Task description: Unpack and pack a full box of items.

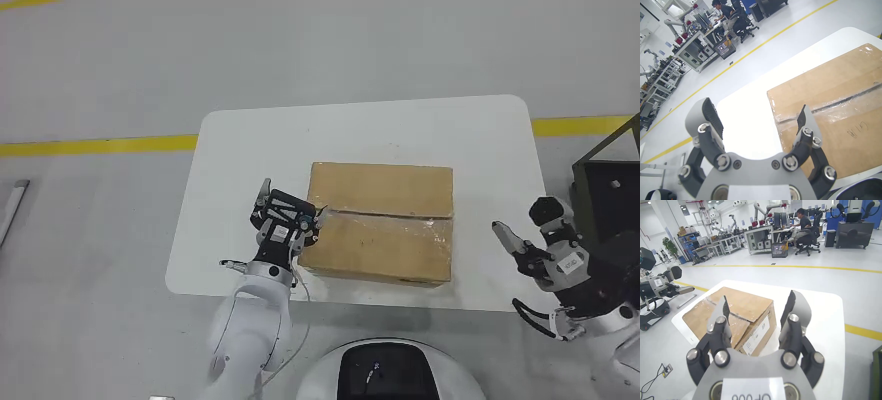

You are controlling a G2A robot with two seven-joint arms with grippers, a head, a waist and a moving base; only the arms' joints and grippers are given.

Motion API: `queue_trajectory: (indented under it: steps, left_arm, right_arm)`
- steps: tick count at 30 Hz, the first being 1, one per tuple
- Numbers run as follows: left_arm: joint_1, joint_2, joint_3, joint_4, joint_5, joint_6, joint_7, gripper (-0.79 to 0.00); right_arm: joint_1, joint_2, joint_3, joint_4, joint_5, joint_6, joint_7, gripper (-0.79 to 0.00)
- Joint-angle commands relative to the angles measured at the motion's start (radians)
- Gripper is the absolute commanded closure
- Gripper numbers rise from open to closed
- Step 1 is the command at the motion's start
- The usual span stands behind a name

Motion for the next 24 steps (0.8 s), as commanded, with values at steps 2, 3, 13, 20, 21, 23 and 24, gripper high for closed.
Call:
queue_trajectory:
  steps: [2, 3, 13, 20, 21, 23, 24]
  left_arm:
    - [0.000, 0.000, 0.000, 0.000, 0.000, 0.000, 0.000, -0.785]
    - [0.000, 0.000, 0.000, 0.000, 0.000, 0.000, 0.000, -0.785]
    - [0.000, 0.000, 0.000, 0.000, 0.000, 0.000, 0.000, -0.785]
    - [0.000, 0.000, 0.000, 0.000, 0.000, 0.000, 0.000, -0.785]
    - [0.000, 0.000, 0.000, 0.000, 0.000, 0.000, 0.000, -0.785]
    - [0.000, 0.000, 0.000, 0.000, 0.000, 0.000, 0.000, -0.784]
    - [0.000, 0.000, 0.000, 0.000, 0.000, 0.000, 0.000, -0.785]
  right_arm:
    - [0.000, 0.000, 0.000, 0.000, 0.000, 0.000, 0.000, -0.718]
    - [0.000, 0.000, 0.000, 0.000, 0.000, 0.000, 0.000, -0.744]
    - [0.000, 0.000, 0.000, 0.000, 0.000, 0.000, 0.000, -0.785]
    - [0.000, 0.000, 0.000, 0.000, 0.000, 0.000, 0.000, -0.785]
    - [0.000, 0.000, 0.000, 0.000, 0.000, 0.000, 0.000, -0.785]
    - [0.000, 0.000, 0.000, 0.000, 0.000, 0.000, 0.000, -0.785]
    - [0.000, 0.000, 0.000, 0.000, 0.000, 0.000, 0.000, -0.785]
